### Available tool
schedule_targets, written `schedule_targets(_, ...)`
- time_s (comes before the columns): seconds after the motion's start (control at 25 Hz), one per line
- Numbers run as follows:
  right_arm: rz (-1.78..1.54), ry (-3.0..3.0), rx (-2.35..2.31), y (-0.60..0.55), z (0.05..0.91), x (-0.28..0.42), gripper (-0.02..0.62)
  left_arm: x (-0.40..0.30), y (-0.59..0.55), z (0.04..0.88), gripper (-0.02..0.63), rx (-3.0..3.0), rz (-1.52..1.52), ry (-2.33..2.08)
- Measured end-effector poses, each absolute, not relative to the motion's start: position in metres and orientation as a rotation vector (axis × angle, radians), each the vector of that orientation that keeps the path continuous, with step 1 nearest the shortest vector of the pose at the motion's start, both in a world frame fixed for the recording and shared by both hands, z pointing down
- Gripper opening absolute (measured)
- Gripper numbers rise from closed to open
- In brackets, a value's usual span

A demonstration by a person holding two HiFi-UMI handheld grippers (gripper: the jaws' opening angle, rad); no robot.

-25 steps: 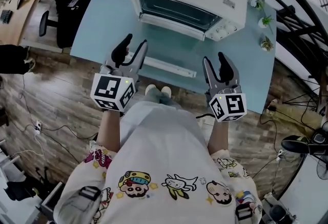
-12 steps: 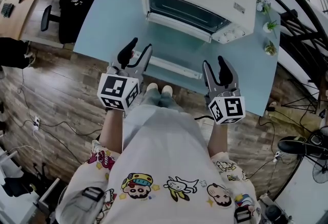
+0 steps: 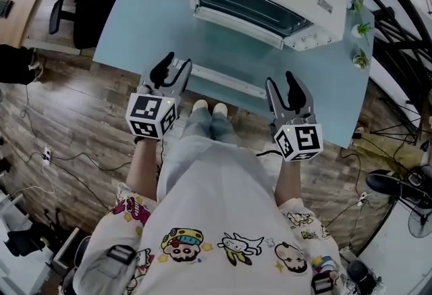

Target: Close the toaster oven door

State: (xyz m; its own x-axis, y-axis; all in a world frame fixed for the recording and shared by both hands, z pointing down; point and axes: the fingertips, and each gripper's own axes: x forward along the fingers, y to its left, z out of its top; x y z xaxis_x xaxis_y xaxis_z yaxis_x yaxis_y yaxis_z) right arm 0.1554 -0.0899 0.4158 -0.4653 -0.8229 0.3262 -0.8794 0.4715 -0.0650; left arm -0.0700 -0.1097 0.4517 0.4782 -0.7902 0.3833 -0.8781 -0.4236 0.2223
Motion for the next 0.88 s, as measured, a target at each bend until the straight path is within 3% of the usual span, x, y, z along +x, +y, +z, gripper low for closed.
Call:
schedule_targets(0.4,0.382,-2.435,1.455,-0.084,0.435,0.162,0.212,-0.078,-0.092,0.516,0.249,2.271,0.410,-1.337)
schedule_targets(0.88,0.409,-2.400,1.473,-0.080,0.448,0.164,0.209,-0.084,-0.080,0.585,0.255,2.204,0.557,-1.275)
